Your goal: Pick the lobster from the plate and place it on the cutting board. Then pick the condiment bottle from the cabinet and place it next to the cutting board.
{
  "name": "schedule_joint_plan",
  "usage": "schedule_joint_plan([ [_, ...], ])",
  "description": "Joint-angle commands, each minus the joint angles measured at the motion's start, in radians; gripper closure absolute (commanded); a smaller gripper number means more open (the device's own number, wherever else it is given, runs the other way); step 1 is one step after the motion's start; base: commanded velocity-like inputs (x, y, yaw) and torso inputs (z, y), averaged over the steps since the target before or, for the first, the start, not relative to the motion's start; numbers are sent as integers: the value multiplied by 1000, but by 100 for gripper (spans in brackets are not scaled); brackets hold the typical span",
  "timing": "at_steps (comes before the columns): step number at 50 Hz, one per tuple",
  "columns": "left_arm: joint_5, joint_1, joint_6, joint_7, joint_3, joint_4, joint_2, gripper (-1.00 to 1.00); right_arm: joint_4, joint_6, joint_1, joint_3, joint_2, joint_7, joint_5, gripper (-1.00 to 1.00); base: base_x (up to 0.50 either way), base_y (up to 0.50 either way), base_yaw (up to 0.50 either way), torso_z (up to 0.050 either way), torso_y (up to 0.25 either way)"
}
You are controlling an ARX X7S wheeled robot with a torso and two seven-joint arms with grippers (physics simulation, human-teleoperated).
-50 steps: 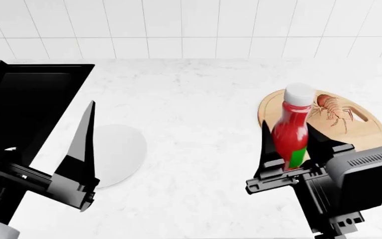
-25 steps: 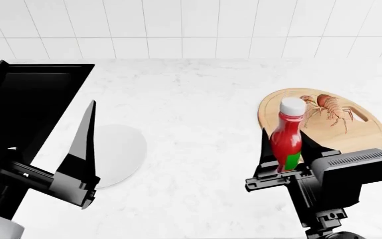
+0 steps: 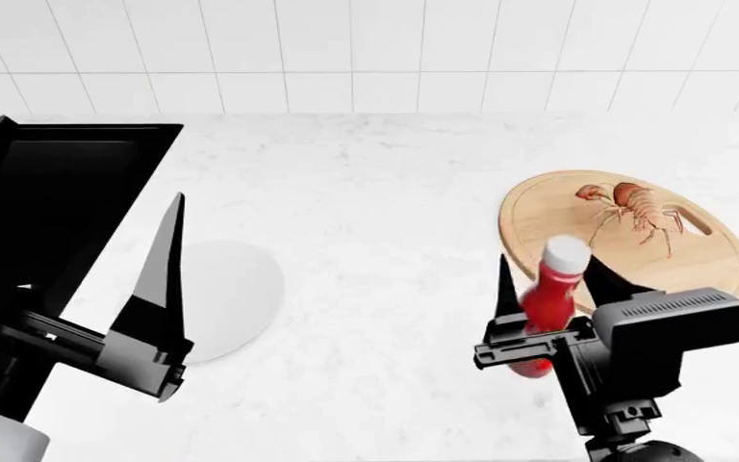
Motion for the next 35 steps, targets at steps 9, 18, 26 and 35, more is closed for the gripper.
schedule_joint_plan([
  [9,-16,16,-8,-17,-20,21,-14,-100,-26,39,6,-4,13,4,6,-100,0,0,0,0,0],
  [18,-14,15,-4,-18,-19,18,-15,-100,-263,153,-12,77,69,60,64,-100,0,0,0,0,0],
  [26,-12,12,-1,-20,-15,19,-17,-100,-349,208,9,135,93,91,108,-100,0,0,0,0,0],
  [35,3,8,12,-13,-1,1,-10,-100,-362,167,-4,147,93,49,161,-100,0,0,0,0,0],
])
